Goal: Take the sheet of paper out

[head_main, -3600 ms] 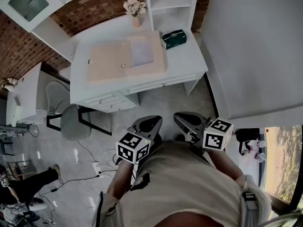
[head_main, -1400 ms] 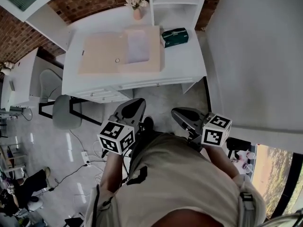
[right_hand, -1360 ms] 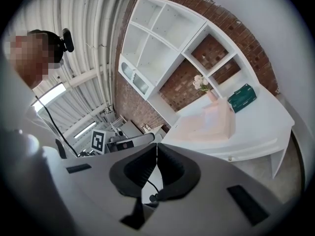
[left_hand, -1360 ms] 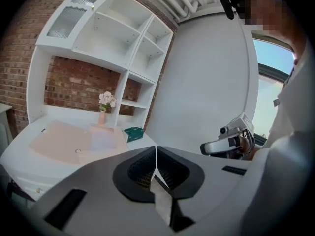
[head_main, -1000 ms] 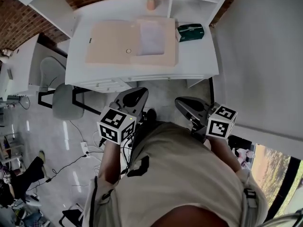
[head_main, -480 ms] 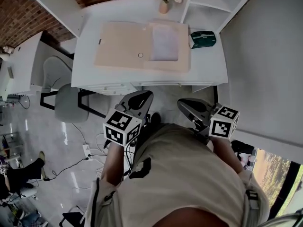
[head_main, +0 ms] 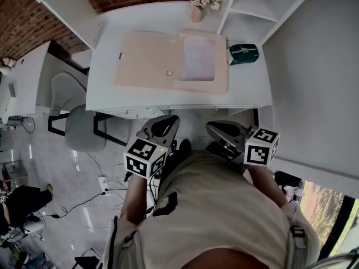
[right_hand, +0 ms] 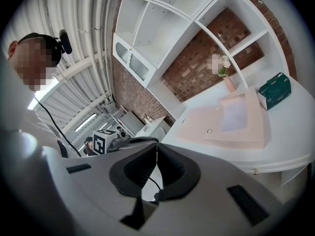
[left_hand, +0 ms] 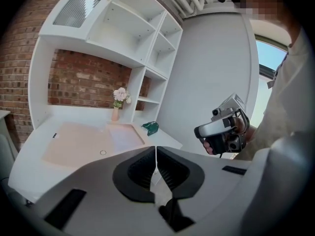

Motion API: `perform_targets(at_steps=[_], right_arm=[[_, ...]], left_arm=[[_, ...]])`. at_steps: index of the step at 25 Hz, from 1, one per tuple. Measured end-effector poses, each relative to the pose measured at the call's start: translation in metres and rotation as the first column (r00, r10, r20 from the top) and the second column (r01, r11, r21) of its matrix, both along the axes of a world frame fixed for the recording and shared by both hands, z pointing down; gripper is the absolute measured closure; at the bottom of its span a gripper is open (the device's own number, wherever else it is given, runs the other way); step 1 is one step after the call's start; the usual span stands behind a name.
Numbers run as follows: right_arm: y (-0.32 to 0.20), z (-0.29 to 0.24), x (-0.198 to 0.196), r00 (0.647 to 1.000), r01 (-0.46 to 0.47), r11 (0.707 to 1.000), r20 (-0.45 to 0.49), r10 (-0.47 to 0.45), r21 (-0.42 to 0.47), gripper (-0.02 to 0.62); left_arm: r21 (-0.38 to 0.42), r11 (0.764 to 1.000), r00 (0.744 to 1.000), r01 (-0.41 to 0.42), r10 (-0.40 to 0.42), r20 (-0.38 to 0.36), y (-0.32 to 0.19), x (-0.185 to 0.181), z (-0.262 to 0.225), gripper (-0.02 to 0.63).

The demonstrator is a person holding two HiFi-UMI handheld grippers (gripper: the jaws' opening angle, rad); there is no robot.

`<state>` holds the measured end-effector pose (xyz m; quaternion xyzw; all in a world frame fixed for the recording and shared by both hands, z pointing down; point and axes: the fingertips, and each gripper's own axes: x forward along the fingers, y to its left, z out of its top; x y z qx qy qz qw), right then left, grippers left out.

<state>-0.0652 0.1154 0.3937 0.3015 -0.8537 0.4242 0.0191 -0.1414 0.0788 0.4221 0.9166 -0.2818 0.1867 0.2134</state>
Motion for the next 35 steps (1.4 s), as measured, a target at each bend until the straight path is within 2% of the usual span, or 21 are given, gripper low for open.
perform_targets(at_steps=[7,11,20,29,35], right_arm=[[-0.025,0.006,0.013,0.999,0.031,0.999,0.012,-0.031,-0.023,0.569],[-0.053,0.008,0.036,0.999,0.026,0.999,0.042,-0.024,-0.036,0.569],[-0.097,0.010,0.067,0.992,0.102,0.994,0.081,-0.098,-0.049,0.569],[-0.122,0.012,0.105,0.984,0.125,0.990,0.139,-0.115,-0.061,0.569],[-0.135,0.013,0.134,0.977,0.159,0.985,0.155,-0.148,-0.063,0.569]], left_arm=[[-0.009,1.000,1.000,0.014,-0.014,0.020,-0.025,0.018,0.003,0.584],[-0.018,0.999,0.998,0.052,-0.051,0.043,-0.046,0.031,0.006,0.584],[-0.034,0.991,0.987,0.130,-0.126,0.098,-0.092,0.057,0.008,0.584],[-0.040,0.980,0.968,0.195,-0.185,0.172,-0.123,0.080,0.013,0.584],[-0.011,0.967,0.937,0.256,-0.245,0.248,-0.149,0.084,0.018,0.584]])
